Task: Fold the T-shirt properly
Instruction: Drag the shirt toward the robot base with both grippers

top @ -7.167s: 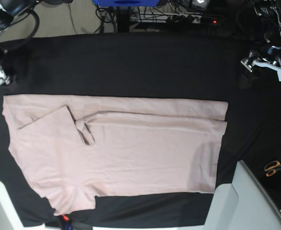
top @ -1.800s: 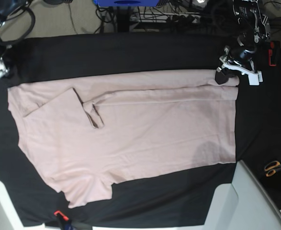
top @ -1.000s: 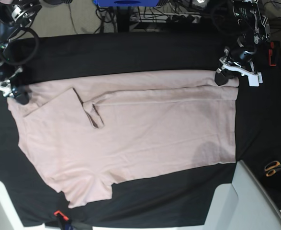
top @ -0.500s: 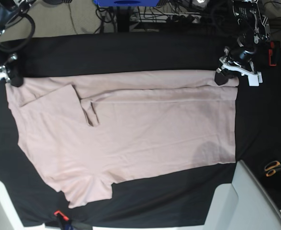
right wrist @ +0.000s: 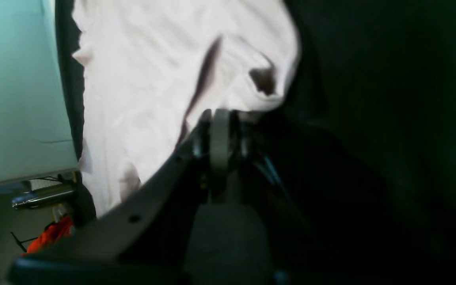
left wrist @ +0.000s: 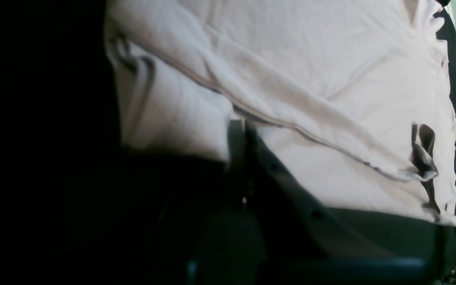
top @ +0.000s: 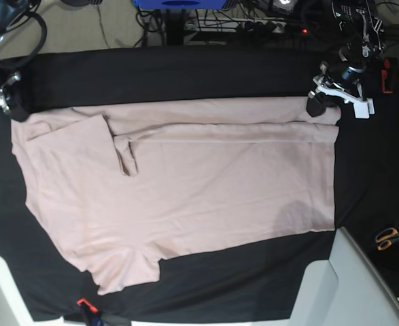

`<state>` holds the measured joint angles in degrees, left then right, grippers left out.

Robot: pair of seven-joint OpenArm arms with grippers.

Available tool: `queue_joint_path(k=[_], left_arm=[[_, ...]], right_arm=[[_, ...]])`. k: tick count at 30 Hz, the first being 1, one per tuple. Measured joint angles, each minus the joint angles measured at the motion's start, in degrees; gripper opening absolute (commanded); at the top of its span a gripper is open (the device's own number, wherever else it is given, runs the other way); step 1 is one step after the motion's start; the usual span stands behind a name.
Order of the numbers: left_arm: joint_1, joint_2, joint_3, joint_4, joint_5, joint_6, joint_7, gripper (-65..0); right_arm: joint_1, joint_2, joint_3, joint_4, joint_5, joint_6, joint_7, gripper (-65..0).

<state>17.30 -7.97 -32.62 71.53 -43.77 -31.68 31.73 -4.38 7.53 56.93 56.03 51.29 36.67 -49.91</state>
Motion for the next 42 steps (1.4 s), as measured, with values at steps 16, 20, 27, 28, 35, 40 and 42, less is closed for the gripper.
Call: queue_joint_path(k=[16, 20, 27, 28, 35, 40, 42], left_arm=[[-0.02, 0.07, 0.07, -0.02, 0.0, 0.02, 0.02, -65.0], [-0.02, 0.0, 0.04, -0.02, -0.02, 0.02, 0.0, -65.0], [-0.02, -0.02, -0.26, -0.02, 0.0, 0.0, 0.02, -65.0], [-0.02, 0.0, -0.28, -0.02, -0.02, 0.0, 0.0, -65.0], [0.02, 0.02, -0.28, 0.0, 0.0, 0.0, 0.0, -65.0], [1.27, -1.22, -0.07, 3.02, -0.17, -0.02, -0.04, -65.0], [1.81, -1.29, -0.07, 3.93, 0.02, 0.0, -0.02, -65.0]], right_arm=[[4.9, -0.68, 0.66, -8.61, 4.02, -3.37, 2.84, -14.9], [7.34, -0.44, -0.04, -11.52, 4.28, -3.63, 3.48, -15.9], [7.82, -0.09, -2.14, -11.52, 1.27, -6.16, 4.98, -57.5], [7.8, -0.11, -2.14, -11.52, 1.46, -6.16, 4.98, -62.1], [7.32, -0.22, -1.81, -10.67, 2.36, -8.11, 4.96, -64.4], [0.26, -2.82, -1.79, -0.28, 0.72, -13.92, 3.32, -64.4], [-1.81, -4.07, -1.55, 3.26, 0.83, -16.22, 3.34, -64.4]])
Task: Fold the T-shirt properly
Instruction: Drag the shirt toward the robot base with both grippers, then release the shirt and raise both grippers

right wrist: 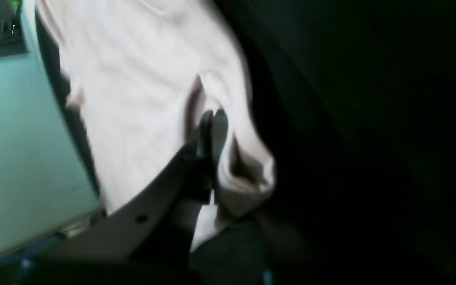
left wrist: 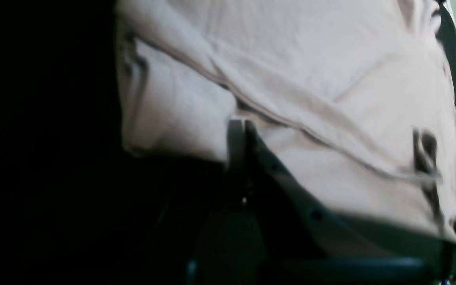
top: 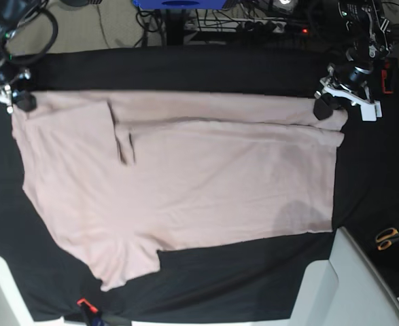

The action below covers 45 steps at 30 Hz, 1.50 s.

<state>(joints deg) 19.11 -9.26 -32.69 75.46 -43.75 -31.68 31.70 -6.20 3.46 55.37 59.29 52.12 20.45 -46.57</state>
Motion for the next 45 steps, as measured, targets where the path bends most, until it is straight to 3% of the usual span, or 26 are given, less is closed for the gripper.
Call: queue_joint_path(k=[12, 16, 21, 45], left_arm=[[6.01, -0.61, 0.02, 0.68, 0.0, 0.0, 0.26, -65.0], [7.13, -0.61, 0.0, 0.68, -0.02, -0.02, 0.07, -65.0], [8.74, -0.59, 0.0, 0.72, -0.22, -0.22, -0.17, -65.0], [9.49, -0.59, 0.0, 0.68, -0.02, -0.2, -0.2, -65.0]], right_arm=[[-4.2, -0.31, -0.35, 4.85, -0.04, -0.31, -2.93, -64.4], [-5.73, -0.42, -0.5, 7.26, -0.26, 2.51, -3.19, -64.4], [-7.41, -1.16, -0.48, 10.8, -0.26, 2.51, -3.15, -64.4], [-9.7, -1.55, -0.55, 11.23, -0.07, 2.51, -3.15, -63.8]])
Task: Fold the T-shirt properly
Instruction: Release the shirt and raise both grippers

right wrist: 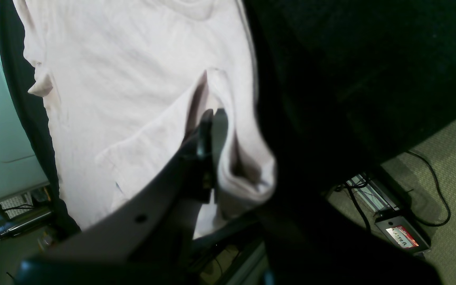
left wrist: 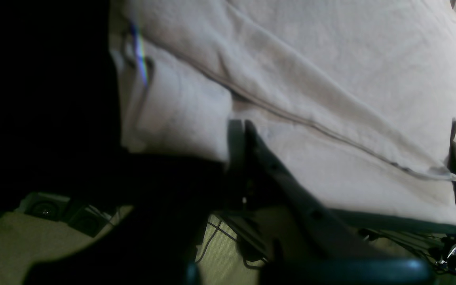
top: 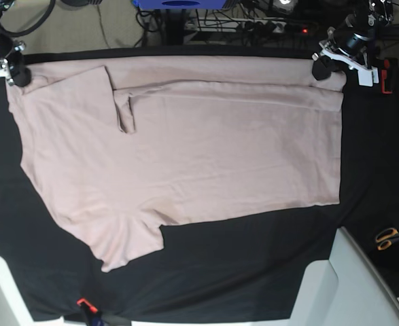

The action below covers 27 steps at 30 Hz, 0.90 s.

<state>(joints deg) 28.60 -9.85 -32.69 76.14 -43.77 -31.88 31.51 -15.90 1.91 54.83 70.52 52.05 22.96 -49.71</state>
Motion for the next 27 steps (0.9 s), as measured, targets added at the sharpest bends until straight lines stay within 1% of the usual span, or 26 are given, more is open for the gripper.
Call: queue_joint_path(k=[3, 4, 5, 6, 7, 9, 10, 11, 12, 13, 14, 17, 18, 20, 22, 25, 27], left_arm=[[-0.15, -0.02, 0.02, -0.02, 0.0, 0.0, 0.0, -65.0], [-0.15, 0.0, 0.02, -0.02, -0.02, 0.0, 0.0, -65.0], [-0.13, 0.0, 0.0, -0.02, -0.02, 0.0, 0.0, -65.0], [-0.02, 0.0, 0.0, 0.0, 0.0, 0.02, 0.0, -65.0], [0.04, 0.0, 0.0, -0.02, -0.02, 0.0, 0.0, -62.2], [0.11, -0.02, -0.11, -0.28, -0.11, 0.0, -0.02, -49.4], [0.04, -0.02, -0.22, -1.05, -0.33, 0.0, -0.2, -44.1], [-0.02, -0.02, -0.33, -2.12, -0.15, 0.04, -0.33, -40.0], [-0.02, 0.09, -1.27, -3.32, -0.59, -0.26, -0.7, -37.2], [-0.07, 0.2, -2.6, -4.37, -1.03, -1.27, -0.48, -35.4], [-0.22, 0.28, -4.44, -5.33, -1.4, -1.31, -0.68, -34.1], [-0.33, 0.0, -11.06, -6.58, -0.28, -0.63, -0.33, -33.1], [-0.2, -0.22, -13.2, -6.64, 0.11, 0.07, 0.13, -33.1], [0.15, -1.73, -16.94, -6.51, 0.42, 0.37, 0.76, -33.1], [0.17, -4.46, -18.84, -5.14, 0.57, 0.46, 0.55, -33.1], [-0.55, -8.66, -18.47, -1.01, 0.17, 0.35, 0.28, -33.1], [-1.31, -10.21, -18.47, 2.43, -0.2, -0.09, -0.15, -33.2]], right_arm=[[0.0, 0.0, 0.02, 0.0, 0.0, 0.0, 0.02, -62.7], [0.0, 0.0, 0.02, 0.0, -0.02, 0.0, 0.02, -60.3], [0.0, 0.0, 0.02, 0.0, -0.04, 0.0, 0.07, -56.6], [0.0, 0.0, 0.04, 0.0, -0.09, -0.02, 0.2, -50.7], [0.0, 0.02, 0.07, 0.0, -0.13, -0.04, 0.24, -43.5], [-0.04, 0.04, 0.07, 0.0, -0.22, -0.04, 0.35, -29.9], [-0.13, 0.0, 0.11, 0.0, 0.13, 0.02, 0.44, -23.1], [-0.2, 0.02, 0.22, 0.02, 0.76, 0.46, 0.48, -17.6], [-0.31, -0.04, 1.11, 0.17, 0.76, 0.44, 0.52, -14.7], [-0.33, -0.04, 2.14, 0.42, 0.63, 0.39, 0.55, -14.3], [-0.39, 0.04, 3.15, 0.52, 0.37, 0.04, 0.57, -14.3], [-2.1, 0.98, 4.79, 0.59, 0.0, -0.02, 0.42, -14.3], [-2.38, 1.4, 4.92, 1.14, -0.83, -0.68, 0.24, -14.3], [-2.82, 2.38, 4.92, 2.8, -1.44, -0.52, -0.28, -14.3], [-2.49, 4.37, 4.9, 4.63, -0.92, -0.48, 0.31, -14.3], [-1.33, 8.63, 4.35, 5.46, -0.5, -0.22, 0.46, -14.3], [0.46, 12.0, 3.41, 4.79, -1.64, -0.37, 0.13, -14.1]])
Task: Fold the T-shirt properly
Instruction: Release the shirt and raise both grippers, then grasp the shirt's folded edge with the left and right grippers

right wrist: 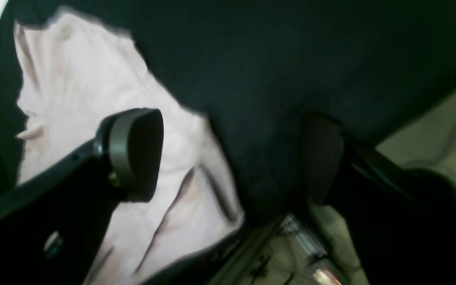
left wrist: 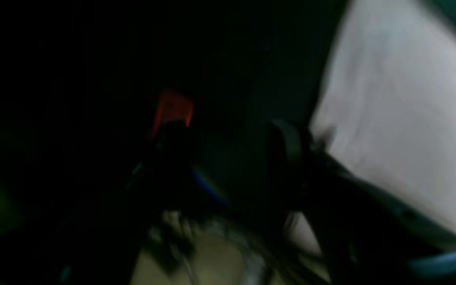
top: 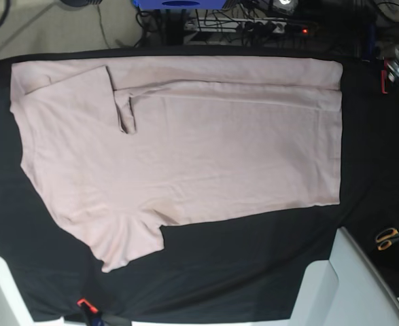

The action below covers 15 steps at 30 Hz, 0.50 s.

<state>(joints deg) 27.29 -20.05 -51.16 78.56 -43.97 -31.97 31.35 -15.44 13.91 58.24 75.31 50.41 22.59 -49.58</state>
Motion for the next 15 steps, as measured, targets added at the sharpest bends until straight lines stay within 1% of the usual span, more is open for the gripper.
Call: queue_joint_path(k=[3, 5, 6, 8, 10, 12, 13, 15], left_arm=[[-2.49, -0.85, 0.87, 1.81, 1.29, 0.26, 0.26, -33.2], [-4.85, -2.49, 5.66, 2.21, 6.91, 0.15, 0.96, -33.2], [-6.67, -3.26, 8.68, 2.05, 10.29, 0.13, 0.87, -33.2], [-10.32, -3.34, 14.25, 2.1, 16.26, 0.24, 0.22, -33.4], [-12.17, -2.56, 18.12, 2.51, 20.09, -0.68, 0.11, -33.4], [-12.83, -0.98, 19.37, 2.51, 21.94, -0.81, 0.24, -33.4], [-12.98, -0.35, 19.43, 2.38, 22.25, -0.76, 0.72, -33.6], [-13.33, 0.22, 19.39, 2.21, 22.56, -0.74, 1.01, -33.6]], right_arm=[[4.37, 5.77, -6.25, -2.89, -0.48, 0.5, 0.11, -14.1], [9.66, 8.83, -12.28, -5.88, -2.99, 1.01, 1.05, -14.1], [12.17, 9.94, -15.45, -7.54, -4.31, 0.98, 2.51, -14.1], [16.02, 11.04, -21.7, -10.95, -8.85, 0.66, 6.64, -14.1], [18.34, 11.52, -27.93, -13.35, -13.88, 0.98, 10.25, -14.1], [19.63, 11.5, -32.92, -14.71, -18.64, 0.79, 13.51, -14.1], [19.89, 11.32, -34.36, -14.64, -20.41, 0.72, 13.64, -14.1], [19.15, 10.25, -34.84, -12.04, -20.35, 0.04, 12.33, -14.3]])
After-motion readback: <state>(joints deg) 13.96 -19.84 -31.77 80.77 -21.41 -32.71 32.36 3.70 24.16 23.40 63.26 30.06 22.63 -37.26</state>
